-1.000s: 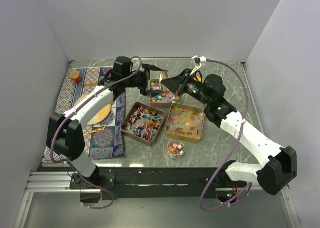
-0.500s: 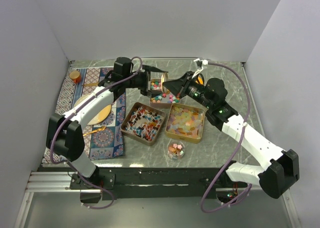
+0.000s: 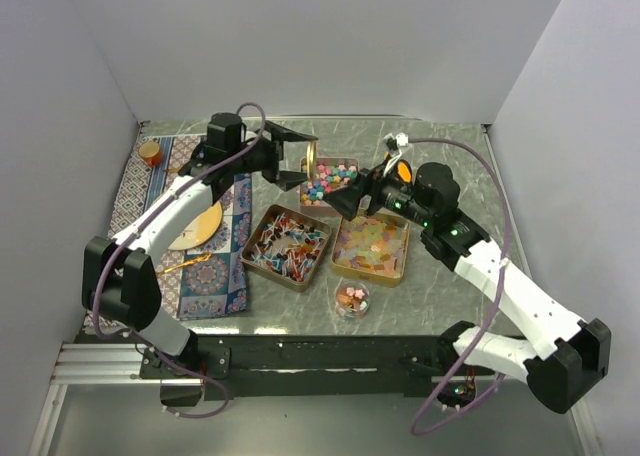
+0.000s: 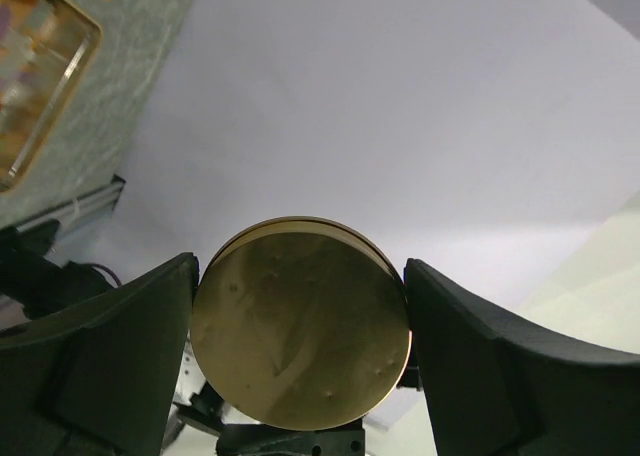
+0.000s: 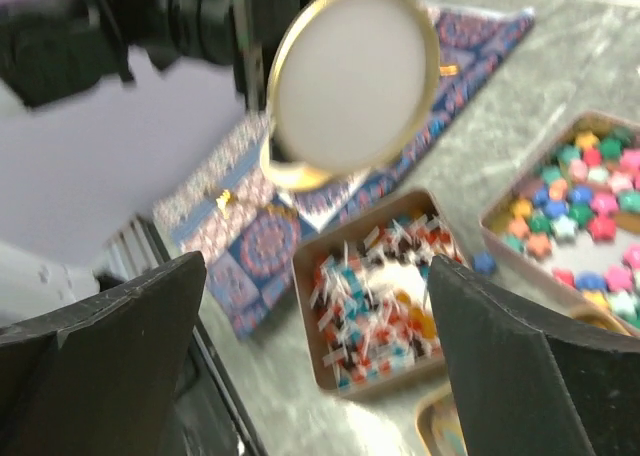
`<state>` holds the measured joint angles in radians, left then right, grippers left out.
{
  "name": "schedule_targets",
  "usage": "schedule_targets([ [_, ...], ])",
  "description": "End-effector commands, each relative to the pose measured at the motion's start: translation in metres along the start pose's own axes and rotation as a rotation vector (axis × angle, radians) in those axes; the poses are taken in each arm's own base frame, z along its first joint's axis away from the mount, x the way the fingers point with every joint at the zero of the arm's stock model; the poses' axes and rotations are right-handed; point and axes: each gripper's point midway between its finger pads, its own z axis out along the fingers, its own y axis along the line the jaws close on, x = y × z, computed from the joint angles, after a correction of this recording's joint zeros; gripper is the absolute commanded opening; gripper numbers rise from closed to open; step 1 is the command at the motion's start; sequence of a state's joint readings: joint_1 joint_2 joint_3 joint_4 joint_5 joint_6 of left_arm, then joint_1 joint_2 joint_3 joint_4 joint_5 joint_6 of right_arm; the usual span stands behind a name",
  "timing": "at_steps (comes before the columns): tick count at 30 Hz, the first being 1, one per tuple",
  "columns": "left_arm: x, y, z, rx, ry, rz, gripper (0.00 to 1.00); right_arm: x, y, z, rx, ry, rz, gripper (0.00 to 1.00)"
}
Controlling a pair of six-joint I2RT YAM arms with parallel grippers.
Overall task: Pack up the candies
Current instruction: Pick up the bottle lid at the center of the board, then close the bottle lid on the packing bottle.
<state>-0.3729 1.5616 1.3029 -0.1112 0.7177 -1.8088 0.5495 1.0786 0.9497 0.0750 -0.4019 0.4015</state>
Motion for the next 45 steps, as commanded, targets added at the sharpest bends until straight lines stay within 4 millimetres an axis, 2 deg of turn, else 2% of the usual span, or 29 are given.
schedule_targets([
  [1,-0.012,0.002,-0.013,0.034,-0.075,0.140,0.55,-0.002,0.008,-0.025,0.002,0.054,-0.106,1.00],
  [4,-0.019,0.016,-0.016,0.032,-0.099,0.302,0.53,0.000,0.000,-0.035,0.059,0.068,-0.146,1.00],
  [7,-0.019,0.034,-0.014,-0.008,-0.088,0.549,0.53,0.004,-0.016,-0.044,0.127,0.082,-0.218,1.00],
  [8,-0.025,0.046,-0.013,-0.052,-0.115,0.690,0.53,0.010,-0.025,-0.047,0.155,0.094,-0.231,1.00],
  [9,-0.026,0.060,-0.012,-0.107,-0.118,0.729,0.53,0.011,-0.031,-0.052,0.187,0.093,-0.252,1.00],
  [10,-0.016,0.074,-0.009,-0.133,-0.100,0.792,0.52,0.014,-0.039,-0.056,0.210,0.104,-0.277,1.00],
  [11,-0.021,0.082,-0.008,-0.168,-0.132,0.907,0.51,0.021,-0.050,-0.061,0.241,0.119,-0.282,1.00],
  [12,-0.016,0.092,-0.009,-0.204,-0.121,0.949,0.50,0.019,-0.058,-0.068,0.287,0.104,-0.294,1.00],
  [13,-0.001,0.102,-0.004,-0.221,-0.085,1.012,0.50,0.022,-0.067,-0.074,0.328,0.113,-0.296,1.00],
  [15,0.003,0.118,-0.003,-0.296,-0.086,1.158,0.49,0.014,-0.087,-0.090,0.434,0.085,-0.273,1.00],
  [16,0.021,0.127,0.002,-0.303,-0.043,1.218,0.49,0.013,-0.096,-0.097,0.484,0.080,-0.231,1.00],
  [17,0.025,0.133,0.002,-0.313,-0.030,1.277,0.48,0.007,-0.113,-0.110,0.557,0.062,-0.191,1.00],
  [18,0.028,0.134,0.001,-0.320,-0.053,1.312,0.48,0.006,-0.121,-0.115,0.594,0.058,-0.157,1.00],
  [19,0.041,0.144,0.003,-0.321,-0.023,1.346,0.48,0.003,-0.129,-0.125,0.654,0.057,-0.115,1.00],
  [21,0.054,0.153,0.002,-0.314,-0.001,1.413,0.48,0.000,-0.149,-0.139,0.757,0.055,-0.082,1.00],
  [22,0.069,0.161,0.005,-0.311,0.015,1.465,0.48,-0.004,-0.154,-0.146,0.798,0.054,-0.081,1.00],
  [24,0.078,0.180,0.004,-0.330,0.044,1.527,0.48,-0.010,-0.162,-0.156,0.846,0.039,-0.083,1.00],
  [26,0.091,0.192,0.005,-0.332,0.043,1.594,0.48,-0.018,-0.159,-0.162,0.851,-0.003,-0.098,1.00],
  [27,0.102,0.205,0.005,-0.328,0.073,1.631,0.48,-0.023,-0.158,-0.166,0.857,-0.028,-0.105,1.00],
  [29,0.107,0.210,0.010,-0.320,0.055,1.716,0.48,-0.025,-0.150,-0.172,0.839,-0.059,-0.119,1.00],
  [33,0.118,0.238,0.028,-0.388,0.113,1.777,0.49,-0.016,-0.143,-0.183,0.831,-0.075,-0.096,1.00],
  [38,0.120,0.240,0.048,-0.406,0.106,1.811,0.50,-0.012,-0.133,-0.189,0.803,-0.097,-0.080,1.00],
  [42,0.126,0.254,0.067,-0.451,0.143,1.824,0.53,-0.009,-0.134,-0.194,0.818,-0.113,-0.075,1.00],
  [45,0.127,0.255,0.079,-0.486,0.142,1.822,0.53,-0.007,-0.134,-0.195,0.815,-0.118,-0.073,1.00],
])
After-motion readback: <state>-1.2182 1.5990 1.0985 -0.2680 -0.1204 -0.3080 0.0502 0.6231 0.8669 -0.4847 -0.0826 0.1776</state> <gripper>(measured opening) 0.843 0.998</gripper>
